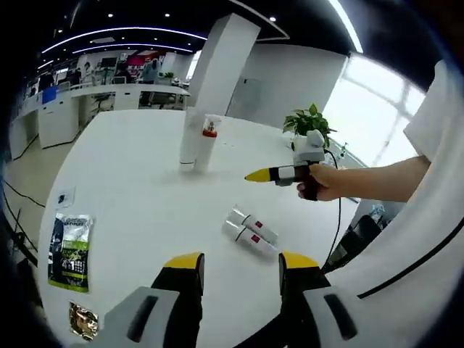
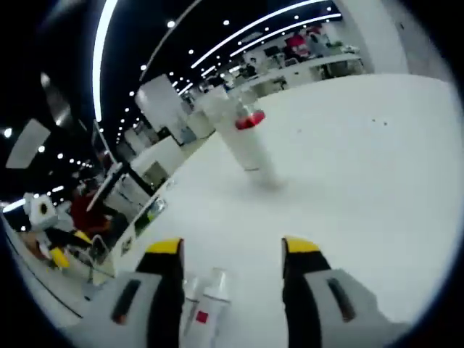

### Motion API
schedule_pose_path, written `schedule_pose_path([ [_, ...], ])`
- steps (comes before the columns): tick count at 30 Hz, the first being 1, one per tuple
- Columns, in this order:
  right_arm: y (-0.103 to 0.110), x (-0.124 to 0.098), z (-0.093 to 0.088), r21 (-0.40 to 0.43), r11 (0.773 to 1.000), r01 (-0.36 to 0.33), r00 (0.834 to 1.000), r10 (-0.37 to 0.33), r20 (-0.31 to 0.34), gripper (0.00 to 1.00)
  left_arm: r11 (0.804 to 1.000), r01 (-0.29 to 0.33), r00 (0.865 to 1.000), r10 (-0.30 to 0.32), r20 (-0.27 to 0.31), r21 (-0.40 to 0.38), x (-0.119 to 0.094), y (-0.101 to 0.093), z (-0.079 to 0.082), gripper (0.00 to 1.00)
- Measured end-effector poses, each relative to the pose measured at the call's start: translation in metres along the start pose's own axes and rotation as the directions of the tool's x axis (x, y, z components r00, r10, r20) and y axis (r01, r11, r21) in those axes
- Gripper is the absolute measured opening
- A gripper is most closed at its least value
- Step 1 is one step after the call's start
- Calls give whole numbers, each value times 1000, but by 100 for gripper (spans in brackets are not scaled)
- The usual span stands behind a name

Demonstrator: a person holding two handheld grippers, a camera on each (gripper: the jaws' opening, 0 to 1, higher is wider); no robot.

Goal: Arrange the skincare products in the storage area until every visible bottle or jar stands upright without overlapping.

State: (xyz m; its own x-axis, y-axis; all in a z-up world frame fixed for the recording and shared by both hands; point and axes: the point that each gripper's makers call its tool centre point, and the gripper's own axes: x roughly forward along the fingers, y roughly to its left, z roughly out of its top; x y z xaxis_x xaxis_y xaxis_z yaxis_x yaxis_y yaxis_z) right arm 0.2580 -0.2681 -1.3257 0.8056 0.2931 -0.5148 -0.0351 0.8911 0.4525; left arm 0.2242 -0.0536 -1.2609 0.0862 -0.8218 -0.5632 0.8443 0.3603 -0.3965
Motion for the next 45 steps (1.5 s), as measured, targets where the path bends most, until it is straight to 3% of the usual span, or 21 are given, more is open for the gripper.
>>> schedule_pose_path([
  [2,-3,-8,-25,-82,995,59,996,-64,-68,50,999,33,999,-33,-6,10,5,-3,4,42],
  [5,3,-17,-46,-109,991,82,988,-95,-123,46,994,93,995,-92,-30,56,15,-8,9,42],
  [9,12,-22,-60,-95,991,98,984,-110,-140,40,990,124,992,-121,-42,74,22,-8,12,42],
  [13,18,-19,-74,-29,995,97,980,-101,-174,35,984,155,987,-152,-41,86,27,-11,19,42],
  [19,23,-7,-79,-66,993,102,971,-114,-211,31,980,172,985,-169,-40,100,25,-12,19,42],
  [22,21,-2,-86,-133,984,115,954,-147,-260,26,981,169,985,-166,-37,99,21,-10,17,42],
  [26,20,1,-90,-152,981,122,946,-161,-280,23,984,157,987,-155,-34,89,16,-5,14,42],
  [35,13,8,-98,-275,953,127,913,-220,-342,20,990,124,992,-124,-17,67,5,6,12,41],
  [37,11,9,-97,-311,942,125,914,-231,-333,20,991,120,993,-120,-16,64,5,8,12,41],
  [40,12,9,-97,-304,945,117,915,-221,-336,19,992,114,993,-113,-13,58,3,9,12,41],
  [45,19,10,-94,-228,969,96,928,-170,-331,18,990,127,992,-127,-8,58,3,6,14,41],
])
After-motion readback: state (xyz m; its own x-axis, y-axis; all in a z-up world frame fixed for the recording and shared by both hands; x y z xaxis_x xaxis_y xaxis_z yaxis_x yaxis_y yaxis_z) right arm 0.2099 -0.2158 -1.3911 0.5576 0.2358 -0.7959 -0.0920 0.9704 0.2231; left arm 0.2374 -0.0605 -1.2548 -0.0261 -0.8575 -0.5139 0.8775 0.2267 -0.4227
